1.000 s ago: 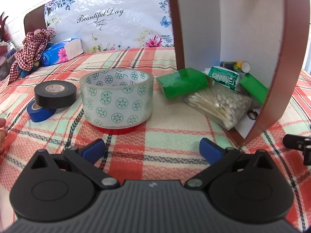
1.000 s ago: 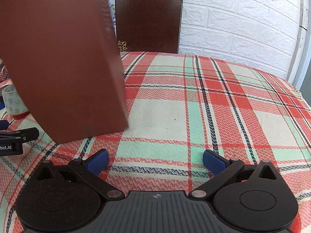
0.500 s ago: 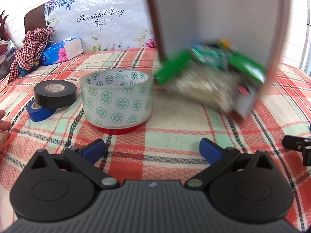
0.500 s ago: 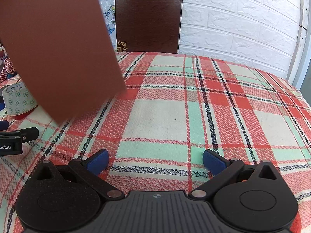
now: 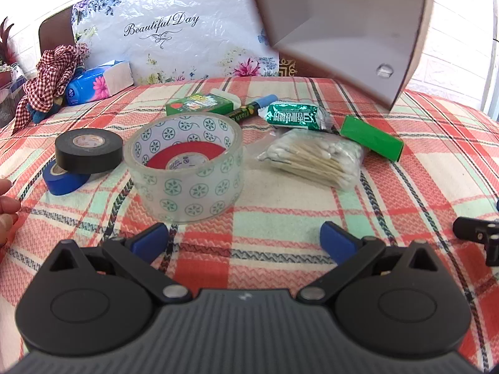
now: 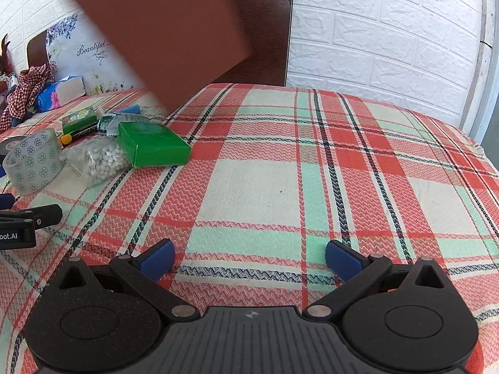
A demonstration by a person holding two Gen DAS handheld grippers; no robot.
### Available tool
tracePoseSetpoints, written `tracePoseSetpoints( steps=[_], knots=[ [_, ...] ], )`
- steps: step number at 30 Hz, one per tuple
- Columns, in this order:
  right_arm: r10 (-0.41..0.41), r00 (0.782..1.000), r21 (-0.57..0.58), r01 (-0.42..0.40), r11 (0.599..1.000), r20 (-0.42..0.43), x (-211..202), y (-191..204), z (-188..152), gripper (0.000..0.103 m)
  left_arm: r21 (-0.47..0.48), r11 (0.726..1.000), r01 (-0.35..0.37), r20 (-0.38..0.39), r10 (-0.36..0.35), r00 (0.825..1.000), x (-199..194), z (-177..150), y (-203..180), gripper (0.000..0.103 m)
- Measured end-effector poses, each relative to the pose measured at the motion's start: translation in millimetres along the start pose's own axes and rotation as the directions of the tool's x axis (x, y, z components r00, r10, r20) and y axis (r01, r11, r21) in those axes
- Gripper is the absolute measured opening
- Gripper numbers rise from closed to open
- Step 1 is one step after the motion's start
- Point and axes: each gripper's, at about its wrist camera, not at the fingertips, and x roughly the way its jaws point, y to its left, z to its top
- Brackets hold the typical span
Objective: Organize objects
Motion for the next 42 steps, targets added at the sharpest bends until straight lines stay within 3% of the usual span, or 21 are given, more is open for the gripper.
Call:
tracePoseSetpoints(
  steps=[42],
  knots=[
    [0.001, 1.0, 0.002, -0.001, 1.0, 0.001, 0.1, 0.0, 2.7, 0.103, 0.002, 1.0, 0.004, 0.002, -0.004, 1.0, 1.6, -0.4, 1.7, 0.103]
  ],
)
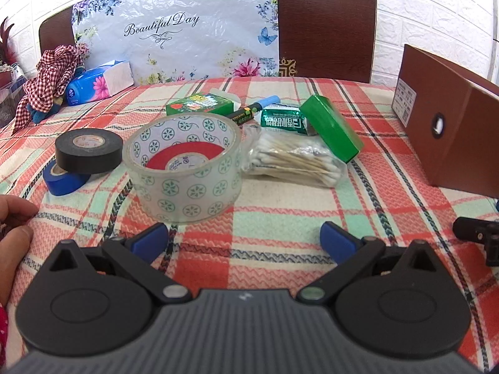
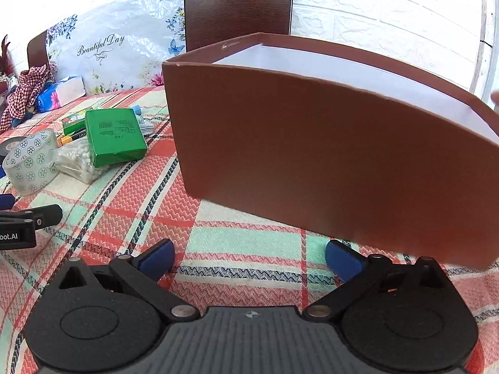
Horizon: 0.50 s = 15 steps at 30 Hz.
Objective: Organize objects
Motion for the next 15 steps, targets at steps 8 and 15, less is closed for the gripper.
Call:
tracePoseSetpoints(
  steps=[8, 15],
  knots=[
    [0.0, 1.0, 0.0, 0.0, 1.0, 0.0, 2.5, -1.7, 0.3, 0.103, 0.0, 1.0, 0.001, 0.0, -0.001, 1.0, -0.2, -0.2, 0.0, 0.103],
    [0.001, 1.0, 0.0, -0.001, 1.0, 0.0, 3.3, -1.4, 0.3, 0.103, 0.001, 1.0, 0.001, 0.0, -0.001, 1.0, 0.0, -0.3, 0.2, 0.103]
  ],
)
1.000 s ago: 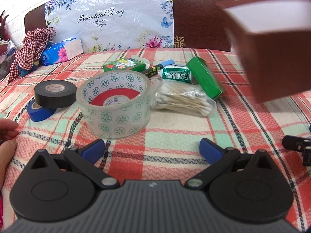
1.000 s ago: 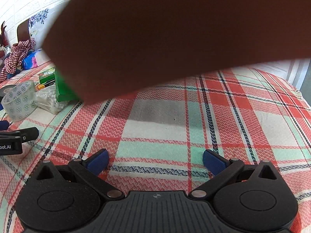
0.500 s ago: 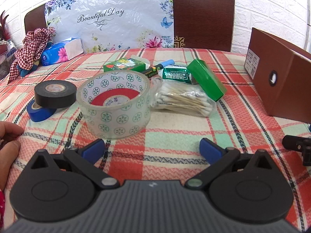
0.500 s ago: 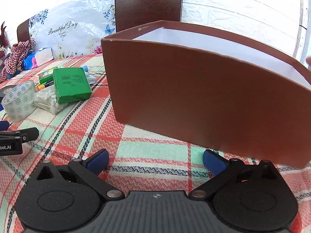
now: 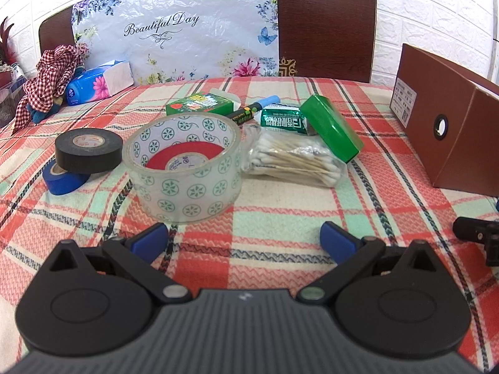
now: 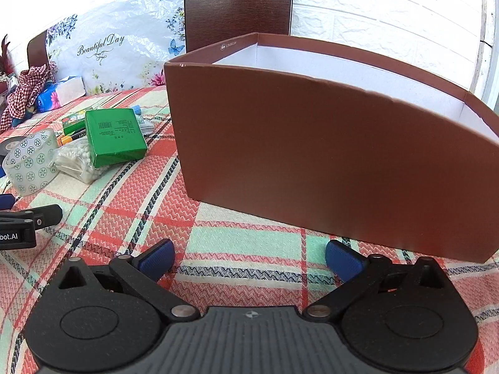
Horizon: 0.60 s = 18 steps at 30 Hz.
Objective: Organize objects
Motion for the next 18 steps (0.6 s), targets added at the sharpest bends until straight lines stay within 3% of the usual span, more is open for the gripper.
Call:
tracePoseSetpoints(
  steps=[18],
  knots=[
    [0.0, 1.0, -0.002, 0.0, 1.0, 0.002, -3.0, -2.6, -3.5, 0.103, 0.001, 1.0, 0.002, 0.0, -0.002, 1.0, 0.3, -0.2, 0.3, 0.103]
  ],
)
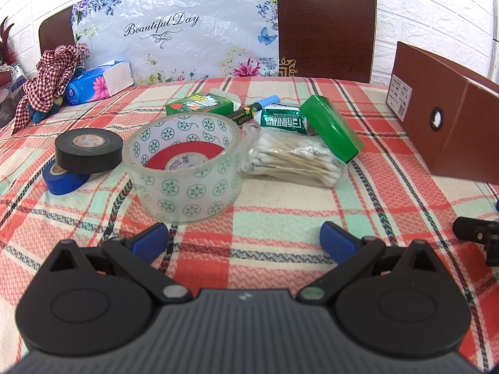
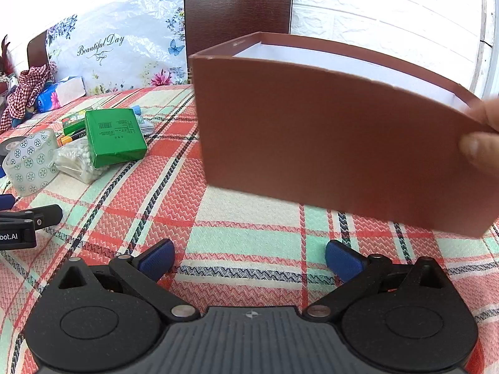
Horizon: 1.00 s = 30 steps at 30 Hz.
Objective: Organize objects
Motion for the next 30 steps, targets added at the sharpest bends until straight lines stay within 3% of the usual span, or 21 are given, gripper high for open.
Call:
tracePoseSetpoints(
  steps=[17, 24, 27, 30],
  knots=[
    [0.001, 1.0, 0.001, -0.001, 1.0, 0.0, 0.0, -1.0, -0.1, 0.103, 0.007, 1.0, -0.003, 0.002, 0.003, 1.0, 0.1, 0.1, -0.8, 0.103],
    [-0.042, 0.999, 0.016, 0.042, 0.999, 0.005, -0.1, 8.7, 0.2, 0.103, 0.001, 1.0, 0.002, 0.0, -0.002, 1.0, 1.4, 1.2, -1.1, 0.103],
    [-0.066, 0.996, 0.095, 0.072, 0.993, -0.063, -7.8, 13.8, 4.6, 0.103, 0.005, 1.0, 0.022, -0.059, -0.022, 0.998, -3.4, 4.8, 3.5, 0.103],
    [-0.064, 0.989, 0.074, 0.074, 0.994, -0.13, -35.5, 39.4, -7.9, 0.103, -0.039, 0.999, 0.014, -0.202, -0.022, 0.979, -27.2, 3.9, 8.9, 0.103]
  ],
)
